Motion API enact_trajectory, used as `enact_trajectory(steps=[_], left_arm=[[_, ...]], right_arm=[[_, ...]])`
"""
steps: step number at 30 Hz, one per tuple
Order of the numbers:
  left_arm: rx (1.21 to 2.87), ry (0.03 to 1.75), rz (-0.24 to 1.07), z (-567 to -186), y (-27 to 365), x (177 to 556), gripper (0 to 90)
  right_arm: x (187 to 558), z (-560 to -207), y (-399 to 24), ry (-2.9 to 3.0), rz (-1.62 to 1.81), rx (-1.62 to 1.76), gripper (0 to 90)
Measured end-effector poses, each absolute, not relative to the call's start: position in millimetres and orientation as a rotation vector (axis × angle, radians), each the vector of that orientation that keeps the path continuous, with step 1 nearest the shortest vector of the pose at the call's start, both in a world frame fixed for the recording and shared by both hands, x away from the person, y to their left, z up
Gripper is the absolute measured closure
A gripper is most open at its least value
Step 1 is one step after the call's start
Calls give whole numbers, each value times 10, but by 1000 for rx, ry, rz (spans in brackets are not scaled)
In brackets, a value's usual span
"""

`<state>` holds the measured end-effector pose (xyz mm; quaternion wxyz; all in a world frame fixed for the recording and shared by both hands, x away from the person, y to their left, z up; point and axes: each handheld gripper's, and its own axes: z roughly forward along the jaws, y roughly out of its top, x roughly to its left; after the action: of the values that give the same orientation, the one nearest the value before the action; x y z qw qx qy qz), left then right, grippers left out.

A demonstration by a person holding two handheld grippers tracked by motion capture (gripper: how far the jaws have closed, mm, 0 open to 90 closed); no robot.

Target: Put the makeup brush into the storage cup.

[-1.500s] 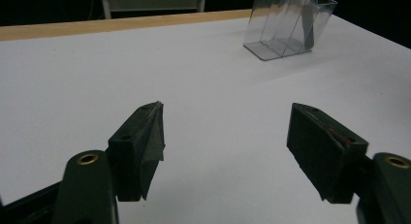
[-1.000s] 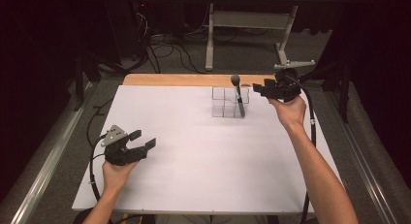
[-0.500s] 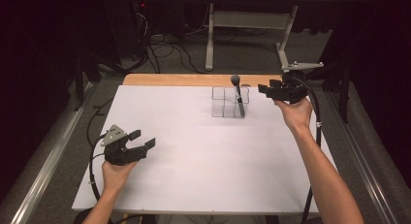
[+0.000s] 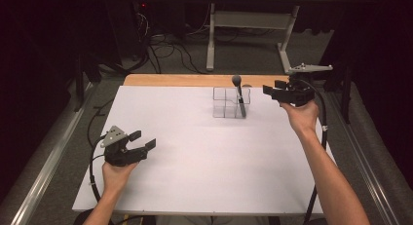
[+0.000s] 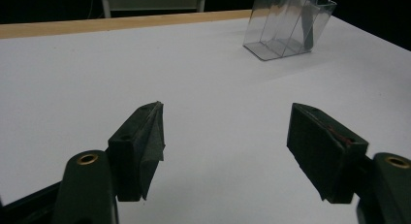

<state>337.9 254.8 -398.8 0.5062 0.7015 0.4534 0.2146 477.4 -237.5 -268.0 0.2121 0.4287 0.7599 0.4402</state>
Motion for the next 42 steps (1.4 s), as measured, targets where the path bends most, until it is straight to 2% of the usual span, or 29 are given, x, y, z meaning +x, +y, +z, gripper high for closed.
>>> enact_trajectory(steps=[42], left_arm=[[1692, 1092, 516, -3986, 2541, 3373, 299]], right_arm=[[4491, -2631, -2629, 2081, 1277, 1152, 455]])
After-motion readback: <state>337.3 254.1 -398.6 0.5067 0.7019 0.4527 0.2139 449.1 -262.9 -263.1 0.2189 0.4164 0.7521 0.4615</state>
